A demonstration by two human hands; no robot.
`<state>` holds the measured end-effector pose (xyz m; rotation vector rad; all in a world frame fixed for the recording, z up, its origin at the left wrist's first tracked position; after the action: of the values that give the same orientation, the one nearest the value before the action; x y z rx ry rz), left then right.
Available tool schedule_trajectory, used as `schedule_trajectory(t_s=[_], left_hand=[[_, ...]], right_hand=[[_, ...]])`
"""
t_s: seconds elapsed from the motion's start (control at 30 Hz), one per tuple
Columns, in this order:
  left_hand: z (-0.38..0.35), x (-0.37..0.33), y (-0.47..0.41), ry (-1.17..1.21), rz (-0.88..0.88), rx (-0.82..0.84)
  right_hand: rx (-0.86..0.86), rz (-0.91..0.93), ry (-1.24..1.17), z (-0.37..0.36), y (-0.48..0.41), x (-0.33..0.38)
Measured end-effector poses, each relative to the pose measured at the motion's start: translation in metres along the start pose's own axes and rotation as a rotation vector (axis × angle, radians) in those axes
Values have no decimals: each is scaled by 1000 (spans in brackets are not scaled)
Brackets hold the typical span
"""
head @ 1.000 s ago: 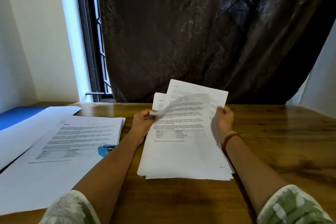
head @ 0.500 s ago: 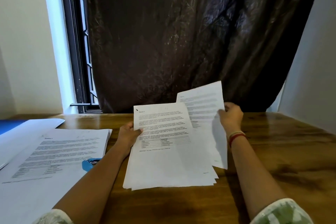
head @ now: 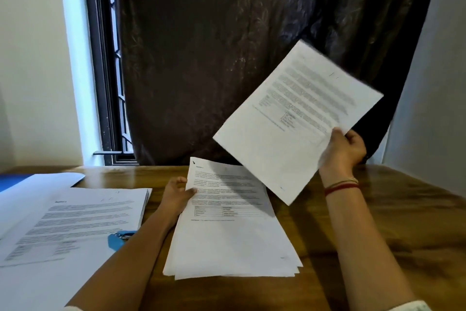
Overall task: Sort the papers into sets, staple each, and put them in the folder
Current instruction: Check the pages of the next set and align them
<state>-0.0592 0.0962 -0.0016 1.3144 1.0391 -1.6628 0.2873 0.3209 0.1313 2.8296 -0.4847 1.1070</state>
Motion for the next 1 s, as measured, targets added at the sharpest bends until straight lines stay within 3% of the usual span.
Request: schedule_trajectory(t_s=[0.17,0.33,0.5,0.6,0.7,0.9,1.0], left_hand=[[6,-9,2,-5,-93,-29],[7,-21,9,-18,-168,-24],[5,-18,11,9,-145,-20],[6,-12,8,64,-68,-36],[11,-3,3,136,-1,-54],[3,-11,12,135,-57,42],[3,-8,16,265,5,58]], right_hand=[[368,-393,554,1,23,-113],[579,-577,686,15,57,-164],[713,-432,811,11,62,-170],[706,-312,813,10,67,-168],[706,-271,776,7,76,-167],[758,-271,806,6,79,-174],[605,-295,766,10,65,-172]])
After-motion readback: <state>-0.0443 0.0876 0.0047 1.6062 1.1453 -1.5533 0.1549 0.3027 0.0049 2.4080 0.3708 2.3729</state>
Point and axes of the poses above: each hand's wrist, its own y-axis away from the middle knuckle, its own z-axis out of the back of the hand, x = y × z, the point moved 10 cm from there along -y, towards the middle knuckle, and after that the axes turned 11 degrees about -x, right-handed, at the moved point
